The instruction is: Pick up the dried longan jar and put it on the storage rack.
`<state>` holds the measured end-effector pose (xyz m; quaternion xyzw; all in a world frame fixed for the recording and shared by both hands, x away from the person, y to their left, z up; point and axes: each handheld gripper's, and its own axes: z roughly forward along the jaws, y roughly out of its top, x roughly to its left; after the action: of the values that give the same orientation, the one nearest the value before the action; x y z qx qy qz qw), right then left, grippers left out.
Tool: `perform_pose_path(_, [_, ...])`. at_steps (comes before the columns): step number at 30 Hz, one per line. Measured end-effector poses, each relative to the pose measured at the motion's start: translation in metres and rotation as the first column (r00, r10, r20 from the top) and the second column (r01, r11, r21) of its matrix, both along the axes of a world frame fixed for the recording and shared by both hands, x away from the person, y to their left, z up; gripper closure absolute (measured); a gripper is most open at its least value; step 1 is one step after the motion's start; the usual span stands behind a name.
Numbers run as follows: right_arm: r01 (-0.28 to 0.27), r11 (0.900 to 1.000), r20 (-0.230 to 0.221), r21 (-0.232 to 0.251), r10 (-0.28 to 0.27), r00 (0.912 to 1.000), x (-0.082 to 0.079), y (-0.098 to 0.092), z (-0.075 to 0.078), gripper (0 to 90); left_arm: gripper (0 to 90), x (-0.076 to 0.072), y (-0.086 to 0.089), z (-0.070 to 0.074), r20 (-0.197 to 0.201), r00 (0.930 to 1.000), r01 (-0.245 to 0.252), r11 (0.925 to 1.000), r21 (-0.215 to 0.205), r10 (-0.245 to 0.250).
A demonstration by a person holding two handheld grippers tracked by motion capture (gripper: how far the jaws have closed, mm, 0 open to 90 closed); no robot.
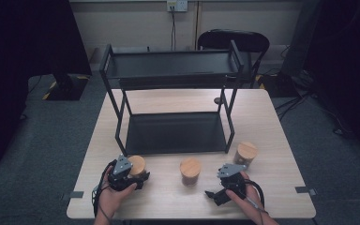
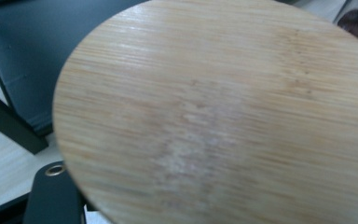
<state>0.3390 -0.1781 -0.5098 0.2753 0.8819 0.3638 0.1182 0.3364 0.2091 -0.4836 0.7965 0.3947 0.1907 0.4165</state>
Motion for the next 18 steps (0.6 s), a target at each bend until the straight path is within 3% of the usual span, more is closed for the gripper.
perform_pose_path(18, [0.000,1.000,0.000,0.000,0.000,1.0000,0.000,0.000,0.000,0.0,26.1,0.016,-0.012,0.014,0.007,1.0000,0.000,0.9999,-0.011,0.001])
